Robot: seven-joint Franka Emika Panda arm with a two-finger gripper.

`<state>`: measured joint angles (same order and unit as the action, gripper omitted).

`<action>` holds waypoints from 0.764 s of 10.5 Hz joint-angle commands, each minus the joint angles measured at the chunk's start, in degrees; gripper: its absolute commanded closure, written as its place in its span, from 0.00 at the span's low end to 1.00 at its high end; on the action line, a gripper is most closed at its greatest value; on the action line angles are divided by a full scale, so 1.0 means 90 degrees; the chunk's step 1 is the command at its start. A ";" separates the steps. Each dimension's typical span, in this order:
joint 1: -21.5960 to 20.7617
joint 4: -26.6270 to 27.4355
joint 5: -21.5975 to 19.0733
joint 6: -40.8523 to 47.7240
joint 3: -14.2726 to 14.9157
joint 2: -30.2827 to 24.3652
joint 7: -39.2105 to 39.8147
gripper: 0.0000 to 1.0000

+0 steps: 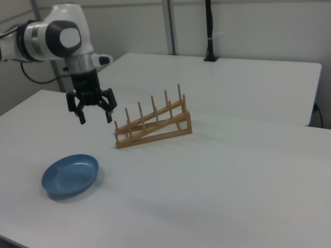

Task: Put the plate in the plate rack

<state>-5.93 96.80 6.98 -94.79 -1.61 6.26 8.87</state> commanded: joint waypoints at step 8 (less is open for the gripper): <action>-0.0796 0.1217 0.0201 -0.0884 0.0062 0.1053 0.0138 0.38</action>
<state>-13.19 107.51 8.06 -102.03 -1.54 16.32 8.90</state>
